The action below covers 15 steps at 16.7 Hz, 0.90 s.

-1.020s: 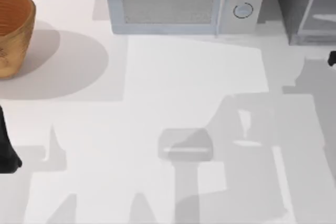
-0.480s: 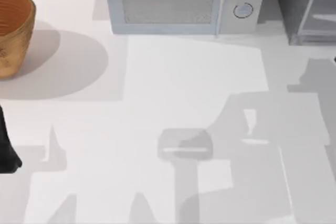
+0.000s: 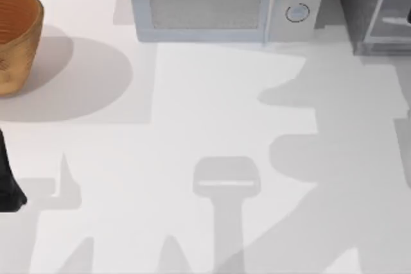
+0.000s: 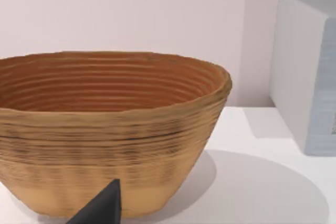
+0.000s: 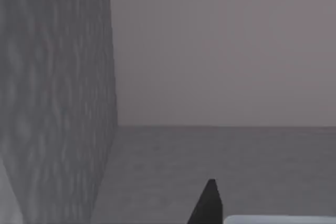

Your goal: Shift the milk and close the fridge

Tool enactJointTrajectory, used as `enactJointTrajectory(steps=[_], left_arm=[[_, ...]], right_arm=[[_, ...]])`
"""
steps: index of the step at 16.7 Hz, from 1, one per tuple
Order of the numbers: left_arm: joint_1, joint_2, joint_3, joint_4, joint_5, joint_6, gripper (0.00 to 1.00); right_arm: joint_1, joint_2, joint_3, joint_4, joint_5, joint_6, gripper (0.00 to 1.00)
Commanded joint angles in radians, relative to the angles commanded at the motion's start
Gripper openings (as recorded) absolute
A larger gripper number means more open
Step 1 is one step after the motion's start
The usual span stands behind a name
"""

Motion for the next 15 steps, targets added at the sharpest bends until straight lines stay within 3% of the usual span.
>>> enactJointTrajectory(steps=[6, 15], left_arm=[[0.0, 0.0, 0.0, 0.0, 0.0, 0.0, 1.0], [0.0, 0.0, 0.0, 0.0, 0.0, 0.0, 1.0]], right_arm=[[-0.083, 0.268, 0.307, -0.053, -0.084, -0.008, 0.0], [-0.089, 0.286, 0.325, -0.057, -0.091, -0.008, 0.0]])
